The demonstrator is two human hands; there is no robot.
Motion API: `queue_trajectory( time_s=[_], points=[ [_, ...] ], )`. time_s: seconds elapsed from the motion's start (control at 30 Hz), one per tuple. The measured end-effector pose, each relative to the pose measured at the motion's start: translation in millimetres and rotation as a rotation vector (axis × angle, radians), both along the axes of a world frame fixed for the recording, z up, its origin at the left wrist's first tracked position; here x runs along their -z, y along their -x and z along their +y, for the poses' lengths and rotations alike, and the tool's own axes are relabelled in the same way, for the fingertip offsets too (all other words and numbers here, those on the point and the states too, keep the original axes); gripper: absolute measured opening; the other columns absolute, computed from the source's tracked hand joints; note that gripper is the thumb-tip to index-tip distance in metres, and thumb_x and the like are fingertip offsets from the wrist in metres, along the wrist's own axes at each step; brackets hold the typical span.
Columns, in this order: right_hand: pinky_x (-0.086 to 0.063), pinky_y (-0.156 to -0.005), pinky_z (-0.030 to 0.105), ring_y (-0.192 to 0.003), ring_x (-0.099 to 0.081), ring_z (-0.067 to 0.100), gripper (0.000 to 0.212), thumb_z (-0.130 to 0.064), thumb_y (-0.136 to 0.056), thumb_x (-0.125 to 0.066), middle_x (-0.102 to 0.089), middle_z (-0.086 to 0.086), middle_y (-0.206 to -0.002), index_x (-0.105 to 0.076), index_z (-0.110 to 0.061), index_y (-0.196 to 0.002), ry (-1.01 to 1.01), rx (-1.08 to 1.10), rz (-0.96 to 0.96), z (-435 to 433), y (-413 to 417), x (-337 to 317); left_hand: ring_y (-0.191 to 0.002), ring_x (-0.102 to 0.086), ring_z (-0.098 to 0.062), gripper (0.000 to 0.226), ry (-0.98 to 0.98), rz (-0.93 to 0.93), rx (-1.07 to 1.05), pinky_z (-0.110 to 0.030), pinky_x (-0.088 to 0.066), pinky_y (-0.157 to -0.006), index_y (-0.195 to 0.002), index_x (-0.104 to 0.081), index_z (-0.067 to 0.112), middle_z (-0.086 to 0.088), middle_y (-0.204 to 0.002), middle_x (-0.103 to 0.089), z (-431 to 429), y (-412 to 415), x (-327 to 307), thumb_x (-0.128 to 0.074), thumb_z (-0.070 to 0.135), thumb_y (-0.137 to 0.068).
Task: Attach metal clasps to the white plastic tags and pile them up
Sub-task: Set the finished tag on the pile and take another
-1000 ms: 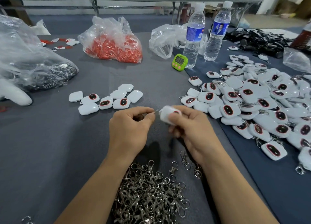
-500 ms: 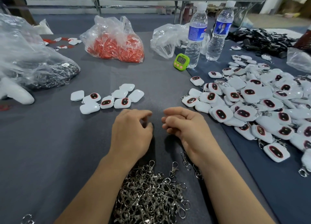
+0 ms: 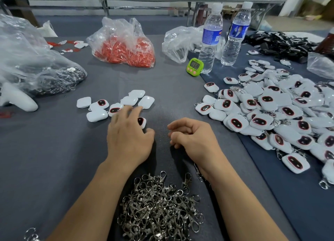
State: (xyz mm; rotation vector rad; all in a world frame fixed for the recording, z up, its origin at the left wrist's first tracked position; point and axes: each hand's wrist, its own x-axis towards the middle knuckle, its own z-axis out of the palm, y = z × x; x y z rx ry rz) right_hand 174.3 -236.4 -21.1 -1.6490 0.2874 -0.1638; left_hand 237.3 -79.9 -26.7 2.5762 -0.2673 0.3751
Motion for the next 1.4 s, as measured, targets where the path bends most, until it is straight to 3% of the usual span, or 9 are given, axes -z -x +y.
queue_trajectory(
  time_s=[0.13, 0.27, 0.4, 0.6, 0.9, 1.03, 1.13, 1.23, 1.4],
  points=[
    [-0.051, -0.065, 0.031, -0.064, -0.065, 0.02, 0.026, 0.006, -0.083, -0.066, -0.074, 0.006, -0.07, -0.076, -0.018, -0.084, 0.027, 0.007, -0.002, 0.4, -0.3, 2.3, -0.118, -0.054, -0.016, 0.039, 0.093, 0.056, 0.103, -0.033, -0.04, -0.1, -0.125, -0.068, 0.031, 0.009, -0.127, -0.066, 1.6, -0.7, 1.5, -0.069, 0.026, -0.086],
    [-0.054, -0.066, 0.033, -0.062, -0.067, 0.016, 0.007, -0.022, -0.088, -0.071, -0.074, 0.0, -0.07, -0.078, -0.022, -0.086, 0.066, 0.036, -0.019, 3.2, -2.3, 2.5, -0.093, -0.065, 0.006, 0.058, 0.394, 0.175, 0.164, -0.01, -0.046, -0.084, -0.123, -0.069, 0.038, 0.019, -0.104, -0.073, 0.7, 1.6, -4.8, -0.089, 0.035, -0.069],
    [-0.053, -0.068, 0.039, -0.064, -0.062, 0.011, 0.032, -0.05, -0.073, -0.068, -0.068, -0.011, -0.065, -0.076, -0.03, -0.096, 0.142, 0.007, -0.022, 3.8, 1.8, -0.7, -0.088, -0.064, 0.009, 0.064, 0.456, 0.137, 0.338, -0.001, -0.042, -0.077, -0.12, -0.071, 0.041, 0.024, -0.095, -0.071, -10.5, 15.2, -6.0, -0.094, 0.036, -0.061],
    [-0.048, -0.062, 0.034, -0.067, -0.06, 0.027, 0.028, 0.005, -0.073, -0.065, -0.07, 0.018, -0.074, -0.074, -0.017, -0.087, -0.247, 0.048, -0.086, -3.8, 9.0, -3.9, -0.092, -0.064, 0.008, 0.071, 0.426, 0.103, 0.435, -0.008, -0.047, -0.085, -0.127, -0.068, 0.037, 0.021, -0.107, -0.071, -15.8, 24.9, -10.9, -0.095, 0.033, -0.062],
    [-0.05, -0.059, 0.028, -0.057, -0.061, 0.021, 0.029, 0.015, -0.084, -0.055, -0.076, 0.019, -0.087, -0.073, -0.002, -0.098, -0.305, 0.143, -0.084, -15.6, 4.9, 0.3, -0.071, -0.065, 0.001, 0.044, -0.42, 0.539, 0.56, -0.022, -0.054, -0.065, -0.1, -0.073, 0.041, 0.018, -0.081, -0.071, -6.8, 42.8, -61.2, -0.088, 0.049, -0.06],
    [-0.047, -0.063, 0.033, -0.055, -0.059, 0.02, 0.03, 0.016, -0.082, -0.055, -0.075, 0.019, -0.084, -0.073, -0.004, -0.095, -0.308, 0.134, -0.077, -12.1, 7.8, 2.3, -0.077, -0.07, -0.011, 0.02, -0.403, 0.484, 0.607, -0.026, -0.056, -0.068, -0.091, -0.078, 0.035, 0.01, -0.082, -0.075, -18.9, 53.1, -60.5, -0.083, 0.03, -0.072],
    [-0.047, -0.058, 0.029, -0.056, -0.058, 0.021, 0.029, 0.014, -0.082, -0.057, -0.071, 0.016, -0.075, -0.074, -0.007, -0.094, -0.25, 0.116, -0.075, -8.3, 8.5, 4.5, -0.076, -0.067, -0.002, 0.01, -0.093, 0.324, 0.42, -0.025, -0.055, -0.071, -0.084, -0.078, 0.042, 0.018, -0.079, -0.074, 4.3, 24.1, -61.2, -0.078, 0.043, -0.074],
    [-0.045, -0.054, 0.026, -0.059, -0.056, 0.025, 0.029, 0.011, -0.082, -0.057, -0.07, 0.015, -0.075, -0.075, -0.009, -0.093, -0.234, 0.104, -0.076, -6.2, 7.4, 6.8, -0.112, -0.063, -0.022, 0.034, 0.197, -0.081, -0.108, -0.033, -0.047, -0.099, -0.11, -0.078, 0.021, -0.002, -0.117, -0.072, 53.5, -30.8, -48.5, -0.071, 0.042, -0.083],
    [-0.045, -0.054, 0.024, -0.057, -0.054, 0.023, 0.026, -0.003, -0.072, -0.061, -0.07, 0.011, -0.073, -0.077, -0.013, -0.089, -0.219, 0.091, -0.081, -7.1, 4.3, 7.9, -0.149, -0.025, -0.033, 0.083, 0.135, 0.277, -0.351, -0.048, -0.021, -0.122, -0.154, -0.037, 0.01, -0.018, -0.16, -0.03, 86.3, -107.9, -15.4, -0.038, 0.065, -0.092]
  ],
)
